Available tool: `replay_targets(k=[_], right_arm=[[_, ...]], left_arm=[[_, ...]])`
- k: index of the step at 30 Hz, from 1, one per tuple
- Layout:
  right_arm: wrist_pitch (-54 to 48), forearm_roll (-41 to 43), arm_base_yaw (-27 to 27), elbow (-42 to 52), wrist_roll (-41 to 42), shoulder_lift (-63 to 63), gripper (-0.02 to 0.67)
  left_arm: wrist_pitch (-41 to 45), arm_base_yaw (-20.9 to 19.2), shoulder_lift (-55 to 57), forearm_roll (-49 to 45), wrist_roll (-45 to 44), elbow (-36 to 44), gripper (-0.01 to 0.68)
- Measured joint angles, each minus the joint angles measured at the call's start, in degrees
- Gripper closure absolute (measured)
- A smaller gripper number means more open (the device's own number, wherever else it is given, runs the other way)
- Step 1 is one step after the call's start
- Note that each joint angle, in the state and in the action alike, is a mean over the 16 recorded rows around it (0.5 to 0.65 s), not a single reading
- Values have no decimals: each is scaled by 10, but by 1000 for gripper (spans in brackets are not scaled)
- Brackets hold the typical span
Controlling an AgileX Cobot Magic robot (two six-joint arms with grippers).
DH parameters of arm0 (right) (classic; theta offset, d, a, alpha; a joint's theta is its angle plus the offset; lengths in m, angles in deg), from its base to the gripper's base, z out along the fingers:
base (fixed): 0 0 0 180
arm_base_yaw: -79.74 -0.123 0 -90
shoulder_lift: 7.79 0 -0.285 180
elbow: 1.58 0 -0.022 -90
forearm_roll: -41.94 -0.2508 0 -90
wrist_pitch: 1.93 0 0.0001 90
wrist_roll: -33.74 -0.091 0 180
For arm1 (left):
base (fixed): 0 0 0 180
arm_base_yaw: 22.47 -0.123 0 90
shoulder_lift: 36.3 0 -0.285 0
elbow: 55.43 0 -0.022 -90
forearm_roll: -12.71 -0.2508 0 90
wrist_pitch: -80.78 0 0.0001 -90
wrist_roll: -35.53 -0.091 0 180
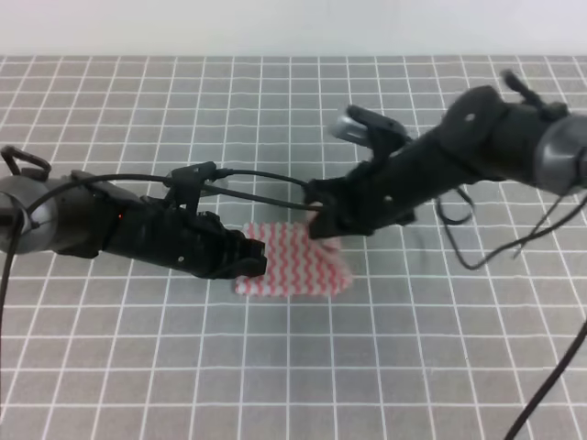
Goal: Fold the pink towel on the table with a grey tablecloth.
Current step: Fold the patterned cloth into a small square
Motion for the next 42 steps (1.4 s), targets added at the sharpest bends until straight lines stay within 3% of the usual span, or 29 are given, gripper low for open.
replay_targets(k=[13, 31, 42], right_arm=[[11, -11, -40, -45, 0, -41, 660], [21, -37, -47, -48, 12, -52, 661], [25, -54, -49, -48, 12, -52, 661]], left_arm=[[4, -2, -1, 2, -1, -4, 674], [29, -48, -13, 2, -3, -6, 674], [27, -51, -11, 3, -7, -6, 674]])
